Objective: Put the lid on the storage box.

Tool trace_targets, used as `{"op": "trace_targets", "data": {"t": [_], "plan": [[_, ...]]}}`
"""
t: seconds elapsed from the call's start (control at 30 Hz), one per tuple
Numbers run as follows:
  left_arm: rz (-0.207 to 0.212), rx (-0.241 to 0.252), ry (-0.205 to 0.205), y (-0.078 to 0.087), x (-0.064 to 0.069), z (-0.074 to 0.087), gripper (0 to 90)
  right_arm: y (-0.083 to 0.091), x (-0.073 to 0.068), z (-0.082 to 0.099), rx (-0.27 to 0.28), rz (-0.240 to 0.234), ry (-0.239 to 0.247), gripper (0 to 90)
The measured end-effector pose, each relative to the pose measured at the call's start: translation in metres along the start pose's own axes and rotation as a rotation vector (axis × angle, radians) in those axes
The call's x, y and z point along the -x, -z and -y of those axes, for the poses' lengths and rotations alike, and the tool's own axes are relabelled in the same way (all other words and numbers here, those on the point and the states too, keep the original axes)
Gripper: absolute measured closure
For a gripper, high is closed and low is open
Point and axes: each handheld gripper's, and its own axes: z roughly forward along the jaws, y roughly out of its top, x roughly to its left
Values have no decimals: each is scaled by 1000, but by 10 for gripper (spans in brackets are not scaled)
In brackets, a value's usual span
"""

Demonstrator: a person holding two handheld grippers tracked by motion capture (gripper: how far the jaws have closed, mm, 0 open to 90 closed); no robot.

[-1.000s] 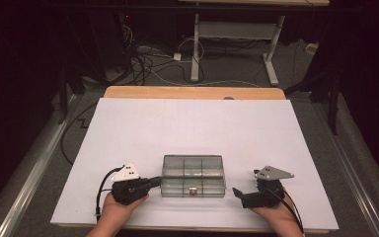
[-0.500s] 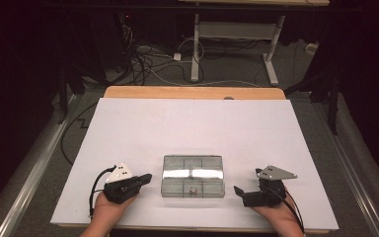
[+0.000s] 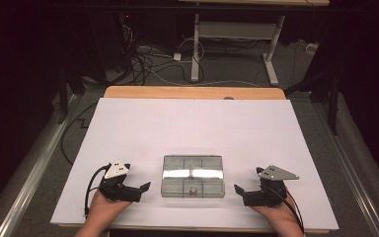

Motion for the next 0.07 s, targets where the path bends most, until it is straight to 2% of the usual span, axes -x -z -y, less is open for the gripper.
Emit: {"op": "trace_targets", "data": {"t": [0.07], "plan": [[-3,4,1,0,0,0,0,1,0,0,3,1,1,2]]}}
